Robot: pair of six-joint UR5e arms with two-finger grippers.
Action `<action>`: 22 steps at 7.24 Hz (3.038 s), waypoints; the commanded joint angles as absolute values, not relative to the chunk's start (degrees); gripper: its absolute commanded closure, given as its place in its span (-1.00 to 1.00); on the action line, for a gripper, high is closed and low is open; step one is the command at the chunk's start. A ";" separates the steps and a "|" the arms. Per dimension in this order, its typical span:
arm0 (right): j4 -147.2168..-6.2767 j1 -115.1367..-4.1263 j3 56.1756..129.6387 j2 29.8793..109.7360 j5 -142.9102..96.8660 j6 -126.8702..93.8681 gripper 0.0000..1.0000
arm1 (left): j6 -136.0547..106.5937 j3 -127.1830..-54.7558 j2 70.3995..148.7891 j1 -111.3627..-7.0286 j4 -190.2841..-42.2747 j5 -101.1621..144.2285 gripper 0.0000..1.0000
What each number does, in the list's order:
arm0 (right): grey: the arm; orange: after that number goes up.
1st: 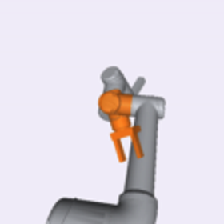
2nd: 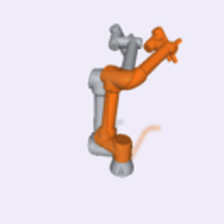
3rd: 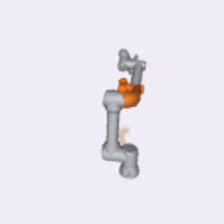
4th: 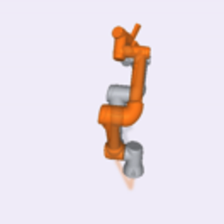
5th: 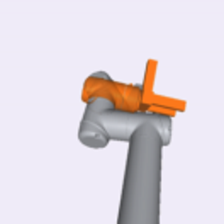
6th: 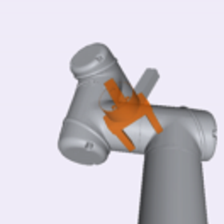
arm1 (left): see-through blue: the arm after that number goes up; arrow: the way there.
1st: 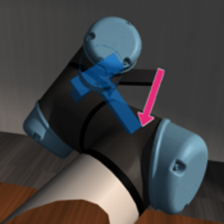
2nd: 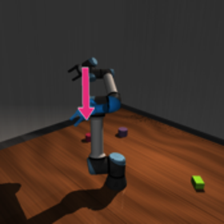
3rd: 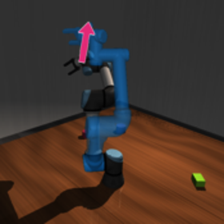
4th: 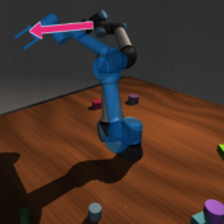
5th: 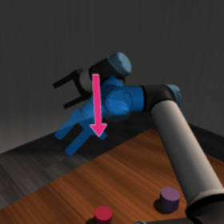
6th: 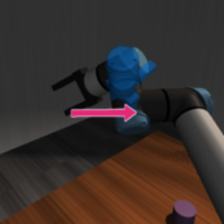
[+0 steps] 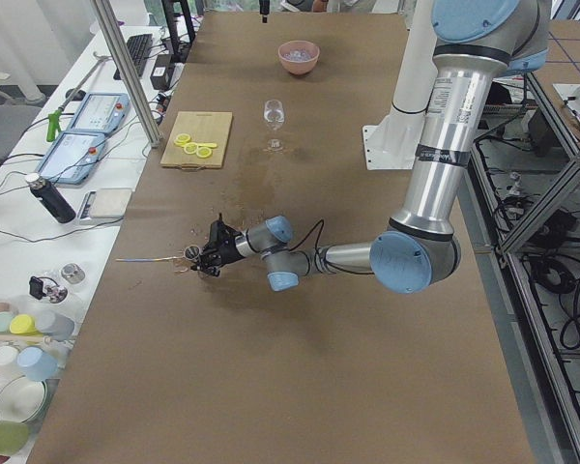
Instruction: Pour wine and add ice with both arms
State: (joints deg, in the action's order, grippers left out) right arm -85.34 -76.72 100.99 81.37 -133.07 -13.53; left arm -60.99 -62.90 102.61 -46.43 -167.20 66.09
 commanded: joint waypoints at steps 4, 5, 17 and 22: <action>-85.34 -75.94 101.07 81.30 -132.89 -13.62 -1.00 | -58.10 -68.70 97.94 -46.67 -167.87 72.67 -0.98; -85.34 -75.50 101.34 81.30 -132.89 -14.32 -1.00 | -58.10 -73.60 92.86 -46.67 -167.96 75.64 -0.98; -85.34 -60.03 119.53 99.84 -126.21 -37.99 -1.00 | -69.50 -77.07 79.63 -62.49 -184.83 101.29 -0.97; -83.25 -59.33 116.81 99.32 -124.89 -40.96 -1.00 | -72.00 -81.99 84.45 -69.39 -170.58 125.53 -0.93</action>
